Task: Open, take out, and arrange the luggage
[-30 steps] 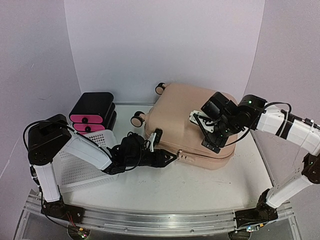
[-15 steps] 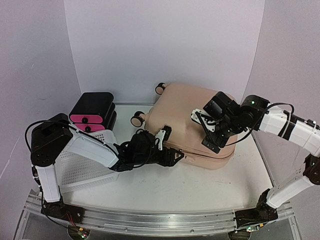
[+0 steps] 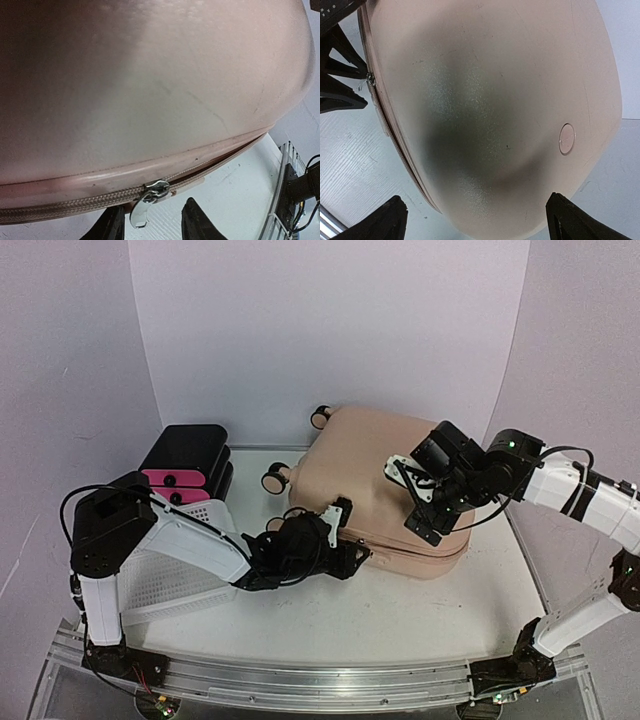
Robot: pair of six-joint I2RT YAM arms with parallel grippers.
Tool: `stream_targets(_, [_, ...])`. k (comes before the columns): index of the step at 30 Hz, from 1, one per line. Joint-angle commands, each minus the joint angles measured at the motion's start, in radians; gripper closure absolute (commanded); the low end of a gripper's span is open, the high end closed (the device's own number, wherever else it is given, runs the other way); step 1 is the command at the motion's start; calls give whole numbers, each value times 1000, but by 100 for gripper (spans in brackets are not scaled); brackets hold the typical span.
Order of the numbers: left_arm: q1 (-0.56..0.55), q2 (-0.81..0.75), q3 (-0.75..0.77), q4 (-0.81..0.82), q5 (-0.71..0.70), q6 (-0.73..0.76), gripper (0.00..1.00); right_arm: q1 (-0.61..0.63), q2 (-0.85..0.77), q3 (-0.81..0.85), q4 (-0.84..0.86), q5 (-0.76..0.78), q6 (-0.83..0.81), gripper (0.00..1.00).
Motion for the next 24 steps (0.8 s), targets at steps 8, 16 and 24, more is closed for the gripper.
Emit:
stream_targets(8, [0, 0, 86, -56, -173, 3, 76, 4, -32, 4, 29, -10, 42, 2])
stream_targets(16, [-7, -1, 107, -85, -191, 1, 91, 5, -24, 5, 29, -3, 48, 2])
stream_targets(24, [-67, -48, 130, -231, -439, 57, 100, 5, -11, 4, 30, 32, 84, 2])
